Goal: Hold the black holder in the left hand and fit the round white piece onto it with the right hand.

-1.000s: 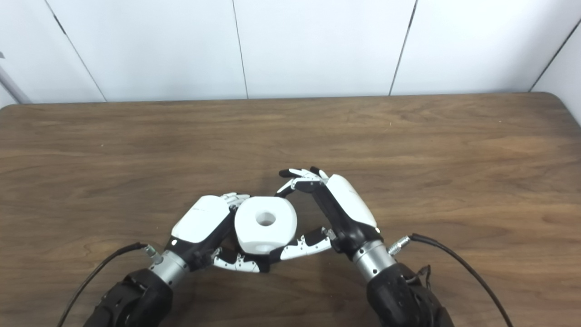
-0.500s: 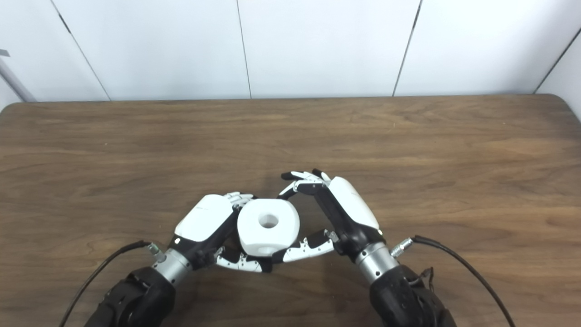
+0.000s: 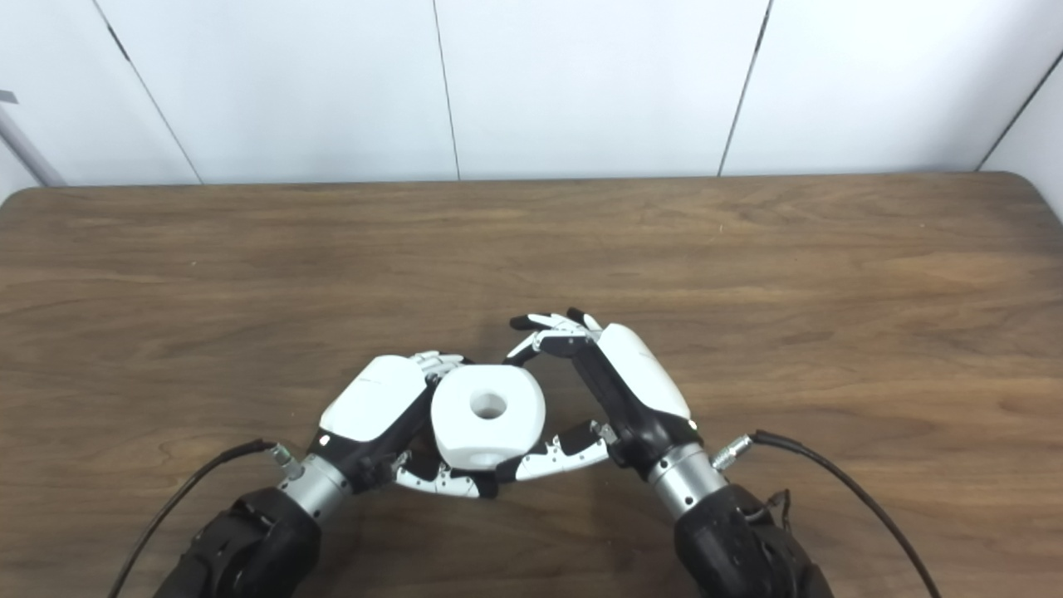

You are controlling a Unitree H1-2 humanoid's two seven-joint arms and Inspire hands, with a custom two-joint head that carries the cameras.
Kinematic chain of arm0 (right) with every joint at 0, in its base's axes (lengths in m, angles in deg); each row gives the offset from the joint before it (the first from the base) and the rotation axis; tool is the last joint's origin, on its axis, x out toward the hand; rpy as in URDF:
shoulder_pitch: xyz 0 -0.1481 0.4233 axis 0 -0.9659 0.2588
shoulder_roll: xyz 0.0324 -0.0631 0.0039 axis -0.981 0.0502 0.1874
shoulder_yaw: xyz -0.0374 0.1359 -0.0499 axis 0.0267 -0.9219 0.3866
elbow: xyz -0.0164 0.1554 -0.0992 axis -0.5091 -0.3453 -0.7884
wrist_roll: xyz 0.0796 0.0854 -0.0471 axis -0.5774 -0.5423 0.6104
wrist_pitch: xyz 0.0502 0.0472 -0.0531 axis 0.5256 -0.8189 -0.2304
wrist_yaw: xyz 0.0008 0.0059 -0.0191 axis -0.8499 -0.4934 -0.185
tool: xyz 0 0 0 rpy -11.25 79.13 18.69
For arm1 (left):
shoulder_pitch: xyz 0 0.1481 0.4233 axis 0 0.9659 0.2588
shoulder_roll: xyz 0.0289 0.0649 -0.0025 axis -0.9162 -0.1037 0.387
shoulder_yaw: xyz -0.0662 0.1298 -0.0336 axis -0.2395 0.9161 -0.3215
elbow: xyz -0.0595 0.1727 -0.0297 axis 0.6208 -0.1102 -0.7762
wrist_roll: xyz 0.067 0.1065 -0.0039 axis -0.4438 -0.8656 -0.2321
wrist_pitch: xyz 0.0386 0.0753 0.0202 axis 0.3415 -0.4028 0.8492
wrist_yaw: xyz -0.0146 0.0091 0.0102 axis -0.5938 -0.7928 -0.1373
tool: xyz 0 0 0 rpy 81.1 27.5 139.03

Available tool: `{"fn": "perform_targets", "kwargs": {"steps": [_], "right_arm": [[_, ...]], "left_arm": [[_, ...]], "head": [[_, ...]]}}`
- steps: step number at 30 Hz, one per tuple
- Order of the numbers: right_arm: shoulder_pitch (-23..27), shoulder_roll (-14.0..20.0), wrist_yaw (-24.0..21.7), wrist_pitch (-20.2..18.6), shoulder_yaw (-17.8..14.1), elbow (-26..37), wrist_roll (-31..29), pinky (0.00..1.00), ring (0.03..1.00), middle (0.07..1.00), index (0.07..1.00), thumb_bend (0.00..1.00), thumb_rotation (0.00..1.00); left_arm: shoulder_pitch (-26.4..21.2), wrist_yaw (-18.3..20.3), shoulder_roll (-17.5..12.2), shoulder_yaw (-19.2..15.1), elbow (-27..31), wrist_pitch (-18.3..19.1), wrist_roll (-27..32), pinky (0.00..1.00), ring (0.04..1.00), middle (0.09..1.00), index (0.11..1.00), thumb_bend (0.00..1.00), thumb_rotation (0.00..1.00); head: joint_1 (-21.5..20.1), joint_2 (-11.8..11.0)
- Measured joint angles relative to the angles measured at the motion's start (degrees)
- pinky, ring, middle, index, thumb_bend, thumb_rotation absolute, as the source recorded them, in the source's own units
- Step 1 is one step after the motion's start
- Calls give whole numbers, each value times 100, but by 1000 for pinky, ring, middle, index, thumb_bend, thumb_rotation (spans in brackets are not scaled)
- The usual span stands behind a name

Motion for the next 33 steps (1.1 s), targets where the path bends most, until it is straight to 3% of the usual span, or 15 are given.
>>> {"fn": "perform_targets", "kwargs": {"steps": [20,21,22,24,33], "right_arm": [[27,-8,-58,-1,45,0,124,1000,900,859,494,523,158],[28,-8,-73,-5,46,1,124,1000,901,861,559,702,227],[33,-7,-90,-13,46,1,130,1000,902,864,597,802,270],[40,-1,-139,-50,45,1,212,1000,907,870,638,899,316],[11,11,-383,-247,92,-47,418,1000,913,878,665,987,358]], "left_arm": [[-7,-2,-33,-12,0,-28,1,863,832,765,483,522,49],[-7,-2,-34,-12,0,-28,1,861,831,763,483,522,49],[-7,-2,-35,-11,0,-28,1,859,830,762,483,522,49],[-8,-2,-39,-15,-2,-28,1,858,828,761,483,522,49],[-17,-2,-41,-12,-2,-53,1,858,827,760,483,522,49]], "head": [[-62,-18],[-62,-18],[-70,-18],[-70,-18],[-70,-9]]}}
